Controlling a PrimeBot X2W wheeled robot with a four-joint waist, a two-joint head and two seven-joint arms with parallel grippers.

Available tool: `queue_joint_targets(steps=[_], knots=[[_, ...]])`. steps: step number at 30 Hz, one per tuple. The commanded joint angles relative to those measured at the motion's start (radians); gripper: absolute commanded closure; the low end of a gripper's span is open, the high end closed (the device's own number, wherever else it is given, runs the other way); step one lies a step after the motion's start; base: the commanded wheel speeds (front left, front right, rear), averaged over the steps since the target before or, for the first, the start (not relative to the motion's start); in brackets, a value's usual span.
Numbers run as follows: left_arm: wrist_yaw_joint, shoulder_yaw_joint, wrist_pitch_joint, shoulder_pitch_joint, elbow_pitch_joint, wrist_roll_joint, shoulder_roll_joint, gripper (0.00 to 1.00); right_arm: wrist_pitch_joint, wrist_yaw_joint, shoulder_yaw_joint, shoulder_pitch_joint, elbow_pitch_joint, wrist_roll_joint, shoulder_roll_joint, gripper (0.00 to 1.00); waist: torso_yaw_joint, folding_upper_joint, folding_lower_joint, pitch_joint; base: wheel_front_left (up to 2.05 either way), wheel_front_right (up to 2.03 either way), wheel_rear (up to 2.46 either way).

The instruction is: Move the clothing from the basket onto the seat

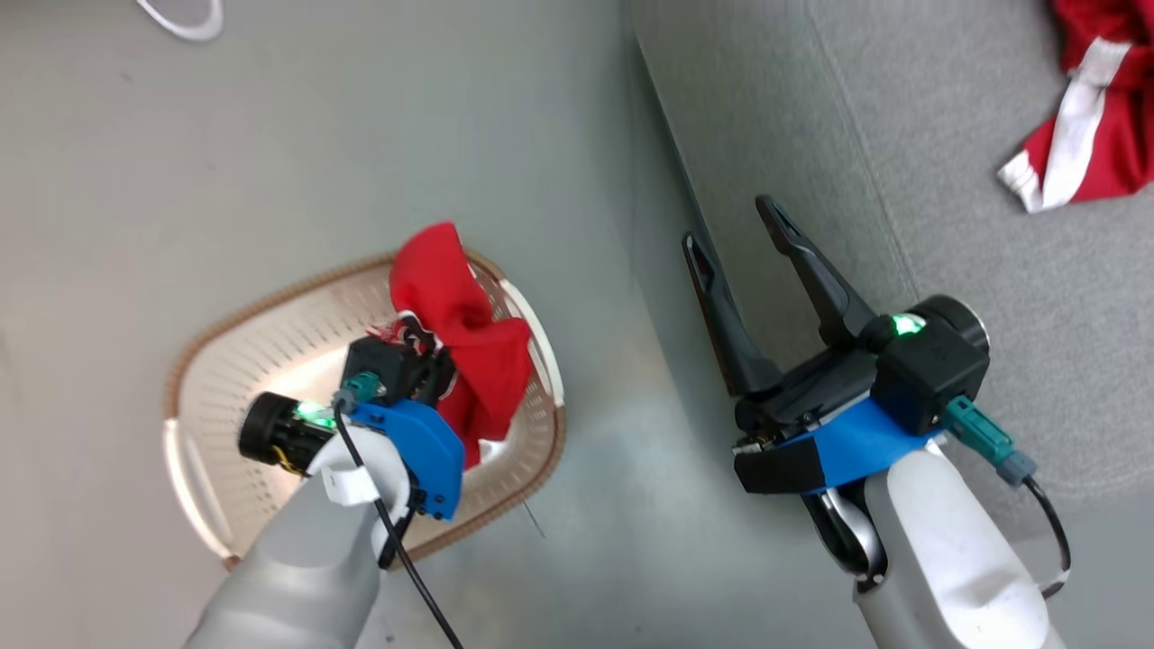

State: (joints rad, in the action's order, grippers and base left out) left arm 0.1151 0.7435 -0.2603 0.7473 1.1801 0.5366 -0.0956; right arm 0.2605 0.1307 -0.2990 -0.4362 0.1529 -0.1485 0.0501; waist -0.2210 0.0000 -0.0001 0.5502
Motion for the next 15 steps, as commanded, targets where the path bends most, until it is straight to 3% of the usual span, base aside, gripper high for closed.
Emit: queue_joint_targets(steps=[1, 15], knots=[[0.005, -0.007, -0.006, -0.011, -0.020, 0.002, 0.003, 1.00, -0.001, 0.000, 0.005, 0.020, 0.006, 0.008, 0.000, 0.00, 0.043, 0.0000, 0.0001, -0.078, 0.00, 0.00, 0.00], [0.015, -0.082, -0.006, -0.179, -0.258, -0.012, 0.021, 1.00, -0.065, 0.000, 0.036, 0.149, -0.007, 0.010, 0.012, 0.00, 0.140, 0.0000, 0.0001, -0.329, 0.00, 0.00, 0.00]])
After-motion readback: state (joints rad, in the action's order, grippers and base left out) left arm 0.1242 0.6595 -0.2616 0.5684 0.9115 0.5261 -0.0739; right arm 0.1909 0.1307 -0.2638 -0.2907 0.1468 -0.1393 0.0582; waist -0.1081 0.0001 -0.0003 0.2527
